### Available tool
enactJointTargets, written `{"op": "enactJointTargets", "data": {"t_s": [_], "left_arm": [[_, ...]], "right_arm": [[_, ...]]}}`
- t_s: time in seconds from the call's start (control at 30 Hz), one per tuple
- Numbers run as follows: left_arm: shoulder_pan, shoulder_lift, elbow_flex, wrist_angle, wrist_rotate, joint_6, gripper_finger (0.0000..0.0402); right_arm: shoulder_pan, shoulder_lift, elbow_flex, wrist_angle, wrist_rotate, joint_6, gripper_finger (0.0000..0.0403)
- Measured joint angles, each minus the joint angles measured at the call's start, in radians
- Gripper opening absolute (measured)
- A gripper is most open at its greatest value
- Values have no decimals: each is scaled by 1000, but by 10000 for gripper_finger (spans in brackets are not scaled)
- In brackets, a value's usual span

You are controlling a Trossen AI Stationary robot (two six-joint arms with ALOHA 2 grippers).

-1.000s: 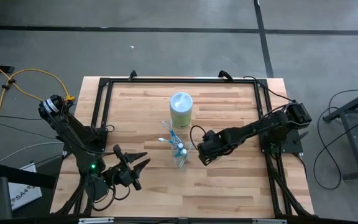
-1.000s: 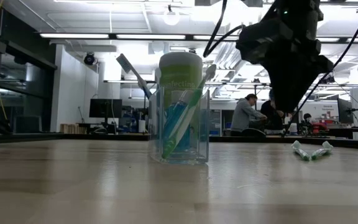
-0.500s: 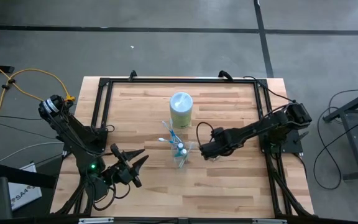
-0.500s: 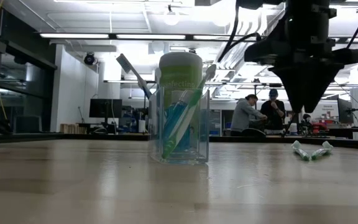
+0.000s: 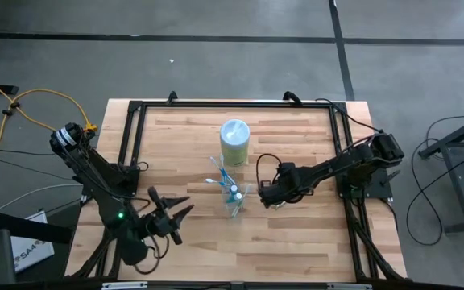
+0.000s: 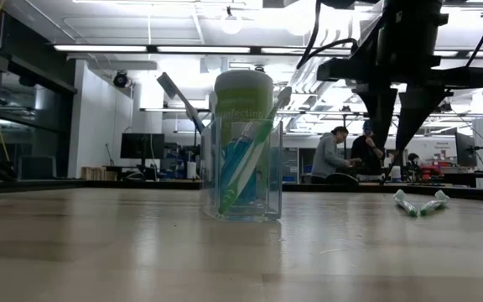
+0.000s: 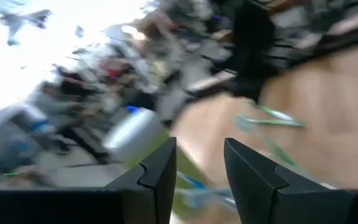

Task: Pick & Place toothbrushing station
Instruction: Put the left green toothbrush into the transparent organizer

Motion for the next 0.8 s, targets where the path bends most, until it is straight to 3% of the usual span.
{"op": "enactJointTargets", "data": {"t_s": [0.13, 0.2, 0.3, 0.6, 0.8], "left_arm": [[0, 0, 0, -315, 189, -356, 128], [2, -1, -2, -432, 190, -433, 128], [5, -32, -2, -514, 212, -501, 128], [71, -91, 0, -604, 589, -541, 128], [72, -85, 0, -656, 597, -567, 128]], "right_arm": [[1, 0, 0, 3, 9, 25, 100], [5, 0, 0, 3, 17, 33, 100], [12, 0, 0, 5, 22, 47, 100], [8, 0, 0, -6, -42, 106, 100], [-8, 0, 0, -6, -53, 156, 100]]}}
